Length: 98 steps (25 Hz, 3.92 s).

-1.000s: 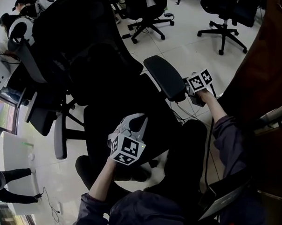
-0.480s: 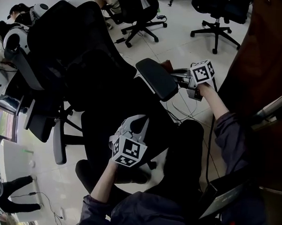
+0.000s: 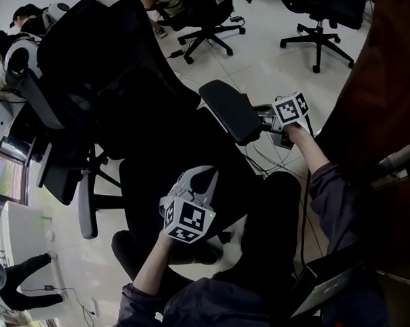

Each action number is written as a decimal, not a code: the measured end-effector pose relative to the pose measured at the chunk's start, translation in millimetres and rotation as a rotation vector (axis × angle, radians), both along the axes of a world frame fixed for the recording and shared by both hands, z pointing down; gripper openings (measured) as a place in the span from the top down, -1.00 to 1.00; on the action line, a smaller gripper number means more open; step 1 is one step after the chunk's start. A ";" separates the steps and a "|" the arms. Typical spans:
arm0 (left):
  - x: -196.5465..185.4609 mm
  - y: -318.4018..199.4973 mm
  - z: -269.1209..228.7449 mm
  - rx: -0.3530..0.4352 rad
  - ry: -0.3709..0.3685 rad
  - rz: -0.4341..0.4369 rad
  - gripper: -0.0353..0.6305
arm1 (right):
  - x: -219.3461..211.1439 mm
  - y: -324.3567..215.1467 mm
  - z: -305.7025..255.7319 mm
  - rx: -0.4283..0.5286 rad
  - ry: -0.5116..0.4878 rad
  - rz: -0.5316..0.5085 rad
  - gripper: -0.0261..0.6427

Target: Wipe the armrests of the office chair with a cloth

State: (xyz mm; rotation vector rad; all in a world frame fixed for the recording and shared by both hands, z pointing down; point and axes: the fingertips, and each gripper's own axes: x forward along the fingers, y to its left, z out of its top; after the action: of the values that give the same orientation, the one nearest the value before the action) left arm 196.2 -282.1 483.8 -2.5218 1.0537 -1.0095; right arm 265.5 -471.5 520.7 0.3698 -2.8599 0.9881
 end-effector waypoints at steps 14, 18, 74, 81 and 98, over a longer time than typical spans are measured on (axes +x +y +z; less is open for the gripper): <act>-1.7 2.1 15.0 -0.033 -0.013 -0.008 0.84 | -0.8 -18.9 82.7 -0.081 0.177 0.122 0.77; -2.2 5.3 16.6 -0.029 -0.008 -0.008 0.84 | 1.8 -18.3 87.4 -0.062 0.237 0.140 0.77; -107.1 78.9 -18.3 0.162 0.130 -0.058 0.84 | -40.0 179.3 -73.8 0.002 0.277 0.370 0.78; -117.2 76.7 -28.4 0.183 0.148 -0.071 0.84 | -121.0 123.8 -73.7 0.415 0.633 0.432 0.78; -110.0 93.5 -27.9 0.218 0.219 -0.051 0.84 | -118.4 81.7 -39.5 0.774 1.364 0.366 0.78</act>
State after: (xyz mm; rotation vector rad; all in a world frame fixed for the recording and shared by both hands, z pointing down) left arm 86.2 -188.6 455.9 -2.4755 1.2207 -0.6008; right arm 147.1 -389.7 481.2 1.0868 -1.7183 -0.4012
